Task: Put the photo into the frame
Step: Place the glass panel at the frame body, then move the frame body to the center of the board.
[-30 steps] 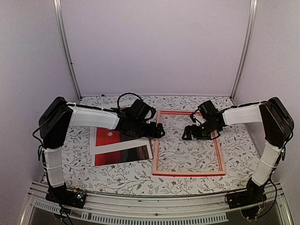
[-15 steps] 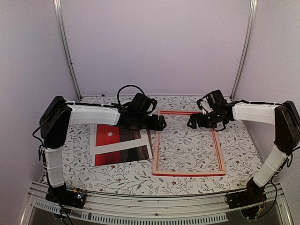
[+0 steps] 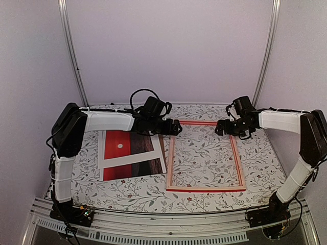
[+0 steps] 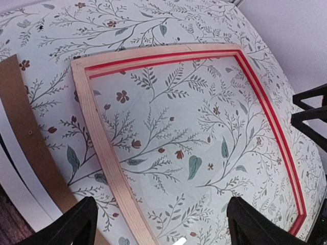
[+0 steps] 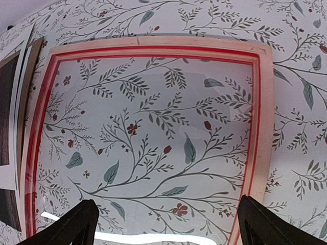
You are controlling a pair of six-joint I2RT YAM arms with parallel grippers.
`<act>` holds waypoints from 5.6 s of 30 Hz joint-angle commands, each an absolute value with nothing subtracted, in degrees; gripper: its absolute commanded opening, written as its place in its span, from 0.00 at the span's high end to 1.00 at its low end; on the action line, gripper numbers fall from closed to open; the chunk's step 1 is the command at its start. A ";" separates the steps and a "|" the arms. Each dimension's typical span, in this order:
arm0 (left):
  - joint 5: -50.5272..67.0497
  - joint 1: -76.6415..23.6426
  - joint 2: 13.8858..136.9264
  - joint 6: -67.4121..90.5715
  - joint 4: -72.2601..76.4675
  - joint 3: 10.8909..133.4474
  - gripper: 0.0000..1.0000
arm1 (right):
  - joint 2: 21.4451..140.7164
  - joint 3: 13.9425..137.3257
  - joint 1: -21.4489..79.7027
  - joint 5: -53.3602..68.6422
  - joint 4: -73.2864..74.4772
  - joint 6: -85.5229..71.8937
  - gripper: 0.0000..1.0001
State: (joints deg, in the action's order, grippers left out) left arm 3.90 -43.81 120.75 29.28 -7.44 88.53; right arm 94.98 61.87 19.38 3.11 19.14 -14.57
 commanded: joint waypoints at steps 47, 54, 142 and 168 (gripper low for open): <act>-8.36 -48.67 150.75 23.27 -36.56 128.26 0.15 | 97.43 60.67 15.63 4.13 18.15 -15.12 0.01; -6.54 -49.16 145.78 23.44 -32.58 122.77 0.14 | 96.19 59.51 15.69 3.96 18.32 -15.12 0.01; -3.99 -20.20 87.81 26.90 -15.09 50.50 0.00 | 110.28 77.17 48.70 -7.53 18.63 -17.60 0.01; 1.83 -15.61 88.58 26.49 -12.32 47.55 0.00 | 127.08 94.04 51.78 -19.58 29.17 -17.35 0.23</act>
State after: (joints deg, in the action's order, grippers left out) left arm 2.33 -16.05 88.73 27.14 -13.08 48.34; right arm 125.82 93.69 51.75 -17.02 27.70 -18.04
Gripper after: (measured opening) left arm 0.996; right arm 0.774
